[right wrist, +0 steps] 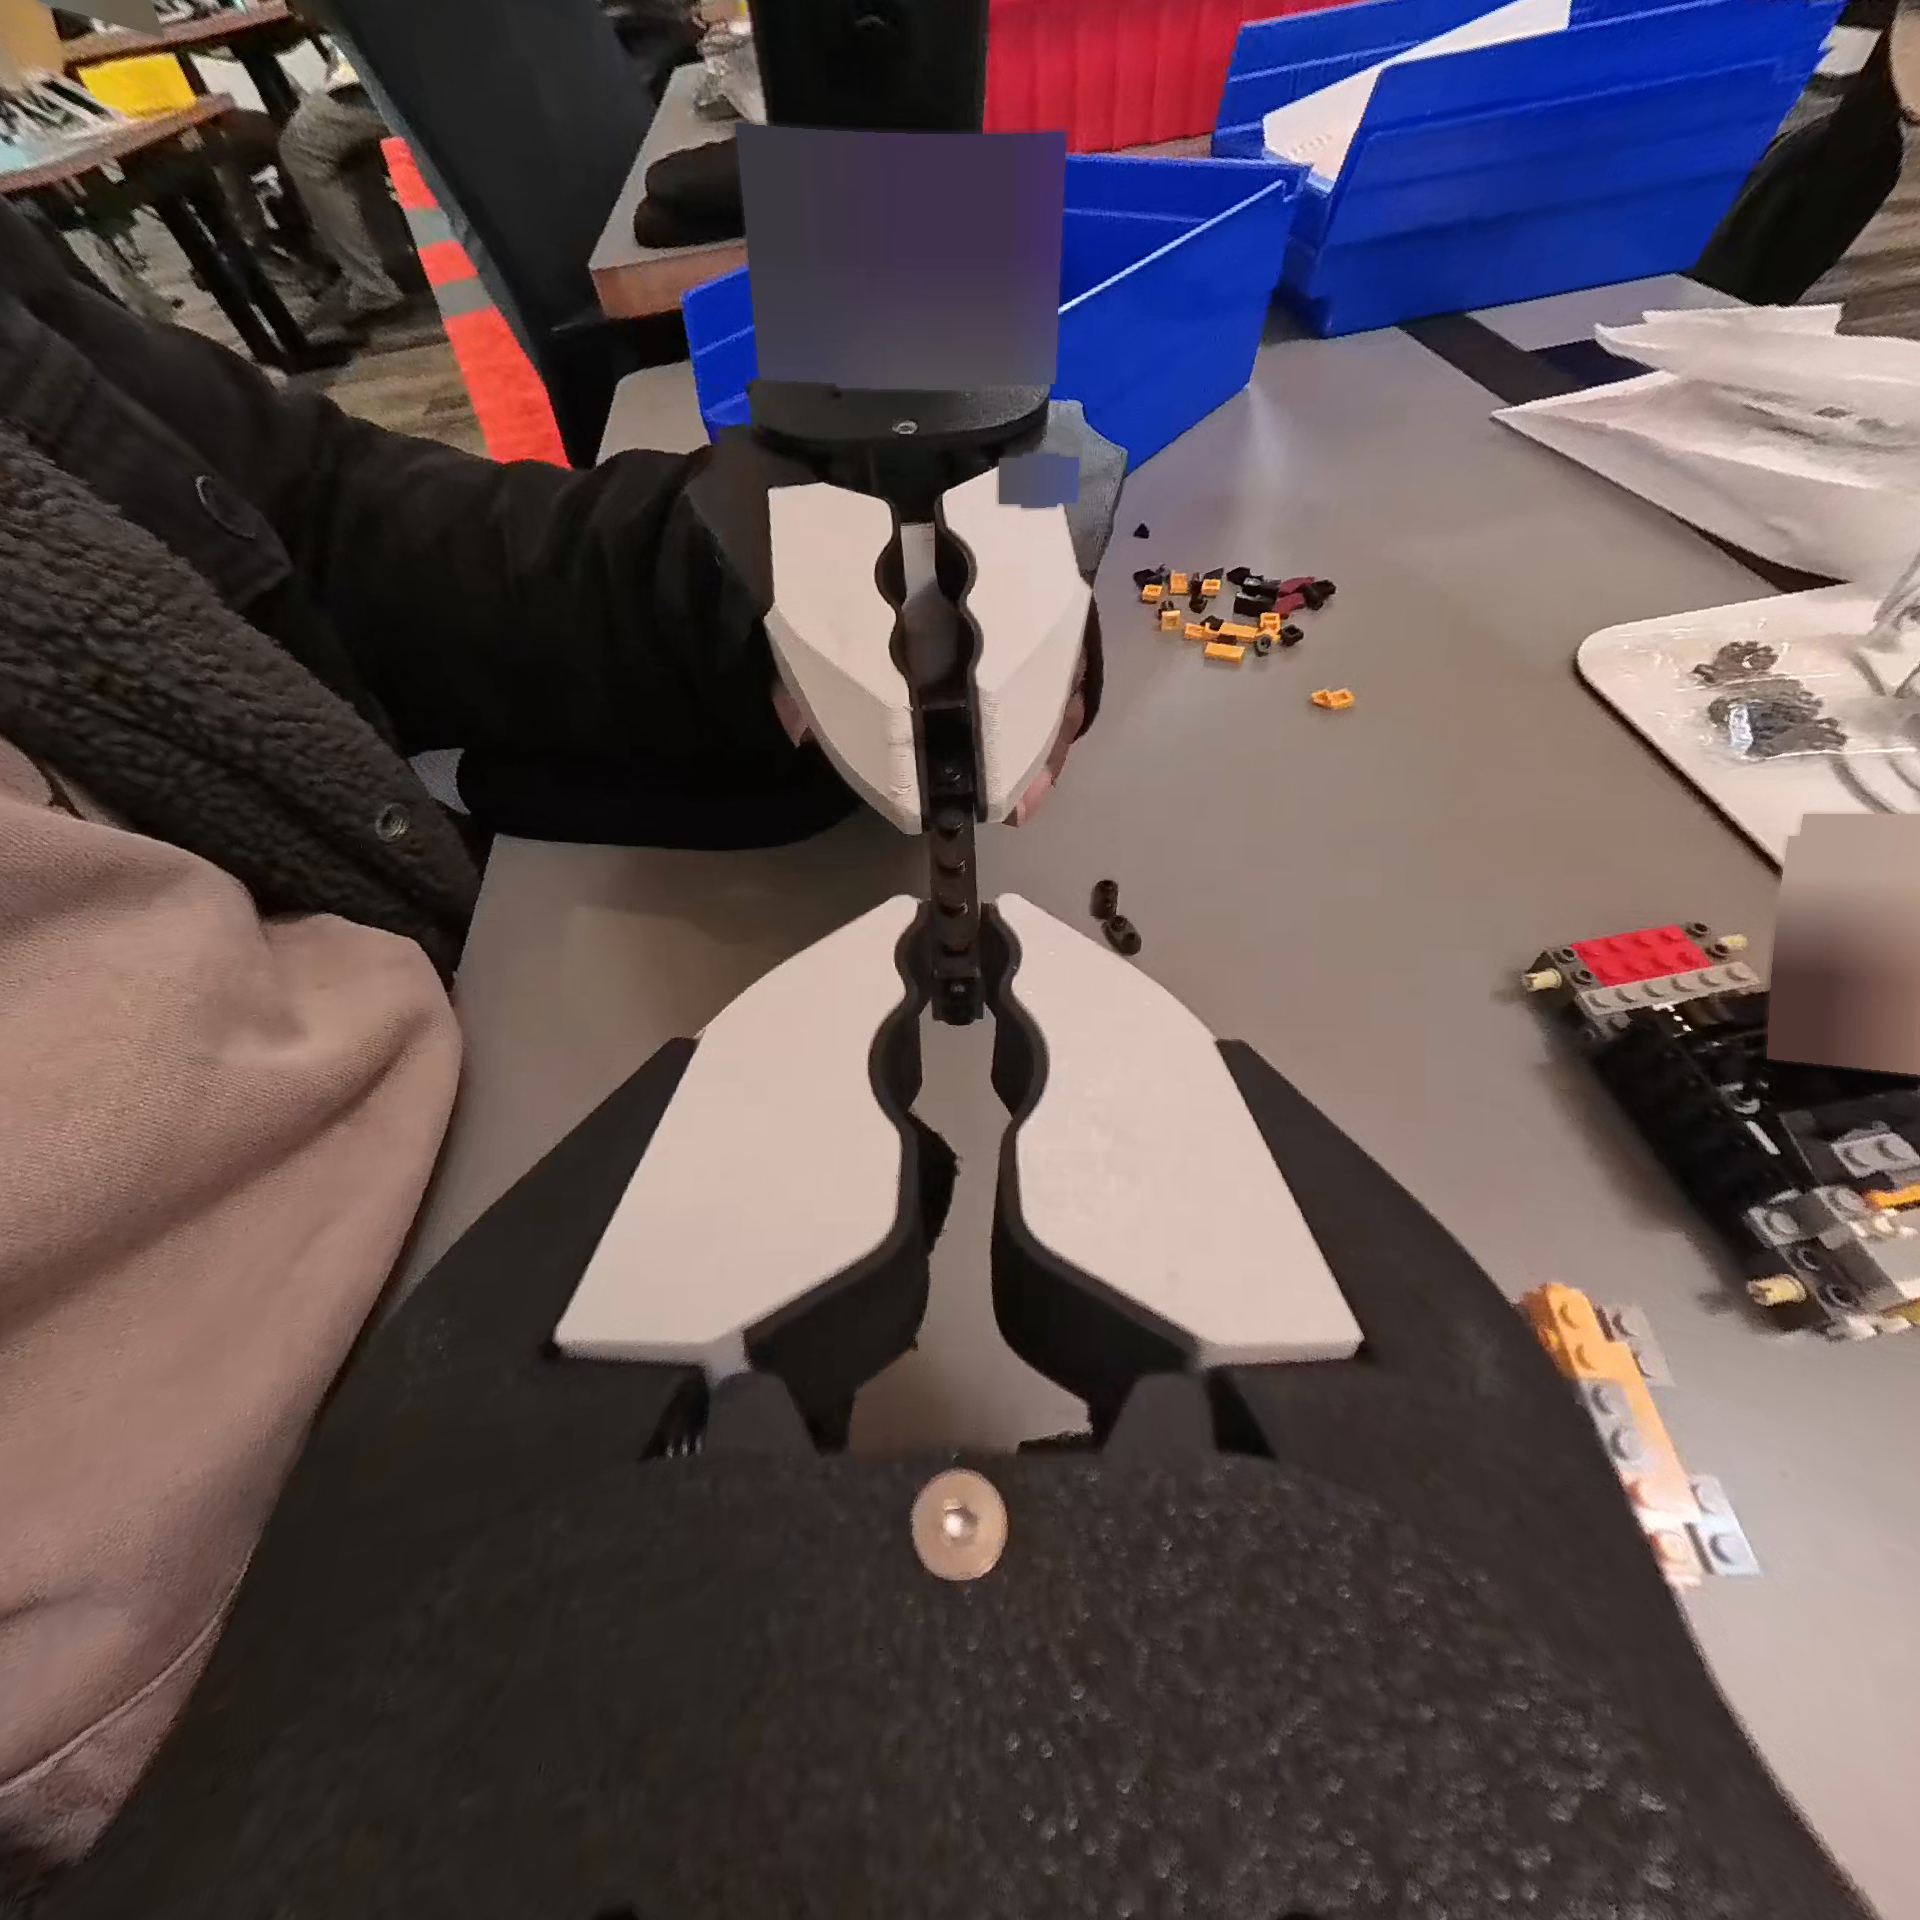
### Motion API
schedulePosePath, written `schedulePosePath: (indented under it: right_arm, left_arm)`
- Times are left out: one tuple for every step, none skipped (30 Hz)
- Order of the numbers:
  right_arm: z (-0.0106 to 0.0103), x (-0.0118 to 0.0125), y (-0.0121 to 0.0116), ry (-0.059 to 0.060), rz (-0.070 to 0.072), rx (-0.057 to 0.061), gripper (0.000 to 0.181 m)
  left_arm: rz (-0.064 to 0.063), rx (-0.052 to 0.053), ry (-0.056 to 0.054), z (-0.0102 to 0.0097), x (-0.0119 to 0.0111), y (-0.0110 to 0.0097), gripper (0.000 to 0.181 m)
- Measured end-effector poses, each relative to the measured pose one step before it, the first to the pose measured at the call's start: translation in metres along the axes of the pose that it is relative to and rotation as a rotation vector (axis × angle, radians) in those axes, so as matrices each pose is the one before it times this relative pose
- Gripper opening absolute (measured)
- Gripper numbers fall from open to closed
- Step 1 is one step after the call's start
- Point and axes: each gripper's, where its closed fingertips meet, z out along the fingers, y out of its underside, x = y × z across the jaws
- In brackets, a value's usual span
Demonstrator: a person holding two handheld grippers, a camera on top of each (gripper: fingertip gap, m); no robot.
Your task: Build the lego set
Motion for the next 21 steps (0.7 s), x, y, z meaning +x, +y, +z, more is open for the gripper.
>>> schedulePosePath:
  right_arm:
    - [0.00037, 0.00115, -0.00079, 0.0079, -0.0041, 0.0075, 0.008]
    - [0.00041, 0.00117, -0.00058, 0.0081, -0.0025, 0.0072, 0.008]
    - [0.00038, 0.00138, -0.00038, 0.0084, -0.0032, 0.0063, 0.008]
    - [0.00023, 0.00224, -0.0007, 0.0117, -0.0023, 0.0073, 0.008]
    - [0.00005, 0.00249, -0.00092, 0.0115, 0.0016, 0.0105, 0.008]
    - [0.00044, 0.00201, -0.00099, 0.0059, 0.0055, 0.0125, 0.008]
    - [0.00067, 0.00193, -0.00083, 0.0049, 0.0066, 0.014, 0.008]
    - [0.00086, 0.00238, -0.00049, 0.0096, 0.0059, 0.0161, 0.008]
    - [0.00111, 0.00228, -0.00006, 0.0084, 0.0078, 0.0142, 0.008]
    - [0.00097, 0.00203, 0.00064, 0.0048, 0.0094, 0.0107, 0.008]
    - [0.00073, 0.00197, 0.00106, 0.0041, 0.0072, 0.0056, 0.008]
    - [0.00029, 0.00257, 0.00155, 0.0088, 0.0042, 0.0005, 0.008]
    - [-0.00017, 0.0036, 0.00159, 0.0158, -0.0011, -0.0006, 0.008]
    - [-0.00028, 0.00365, 0.00216, 0.0141, 0.0, -0.0028, 0.008]
    - [-0.00037, 0.00343, 0.00164, 0.0103, 0.0106, 0.0021, 0.008]
    - [-0.00038, 0.00296, 0.00089, 0.0041, 0.0196, 0.0085, 0.008]
    - [-0.00042, 0.00267, 0.00052, -0.0002, 0.03, 0.0107, 0.008]
    - [-0.00075, 0.0032, -0.00005, 0.0009, 0.0362, 0.0119, 0.008]
    - [-0.00084, 0.00278, 0.00023, -0.0048, 0.0384, 0.0068, 0.008]
    - [-0.00112, 0.0017, 0.00049, -0.0135, 0.0421, 0.0027, 0.008]
    - [-0.00116, 0.00156, 0.00007, -0.0176, 0.0482, 0.0061, 0.008]
  left_arm:
    - [-0.0099, 0.0048, -0.0046, -0.0004, -0.00143, -0.00052, 0.008]
    - [-0.0114, 0.004, -0.0041, -0.00035, -0.00145, -0.00056, 0.009]
    - [-0.011, 0.0037, -0.0058, -0.00035, -0.00172, -0.00034, 0.009]
    - [-0.0087, 0.0047, -0.0114, -0.00019, -0.00242, -0.00046, 0.009]
    - [-0.0078, 0.0068, -0.0143, -0.00024, -0.00267, -0.00082, 0.009]
    - [-0.0067, 0.0068, -0.0117, -0.00034, -0.0023, -0.00101, 0.009]
    - [-0.0049, 0.0057, -0.0115, -0.00052, -0.00214, -0.00072, 0.01]
    - [-0.0032, 0.0043, -0.0158, -0.00061, -0.00284, -0.00046, 0.01]
    - [-0.0023, 0.0017, -0.0148, -0.00057, -0.00278, -0.00004, 0.01]
    - [-0.0048, 0.0003, -0.0114, -0.00049, -0.0026, 0.00037, 0.01]
    - [-0.0086, 0.0001, -0.0098, -0.00043, -0.00245, 0.00054, 0.01]
    - [-0.0105, 0.0001, -0.0132, -0.00037, -0.00306, 0.00046, 0.01]
    - [-0.01, 0.002, -0.018, -0.00061, -0.00377, 0.00011, 0.01]
    - [-0.0118, 0.0017, -0.0177, -0.00073, -0.00401, -0.00014, 0.009]
    - [-0.0147, -0.0003, -0.0185, -0.00096, -0.00427, 0.00013, 0.009]
    - [-0.0153, 0.002, -0.0215, -0.0011, -0.00492, -0.00023, 0.008]
    - [-0.0173, 0.0036, -0.0229, -0.00108, -0.00515, -0.00042, 0.008]
    - [-0.0218, 0.001, -0.019, -0.00109, -0.00467, -0.00003, 0.007]
    - [-0.0248, 0.0, -0.0147, -0.00077, -0.00425, 0.00031, 0.007]
    - [-0.0257, 0.0005, -0.0101, -0.00053, -0.00339, 0.00029, 0.007]
    - [-0.0259, -0.0007, -0.006, -0.0003, -0.00273, 0.00056, 0.006]
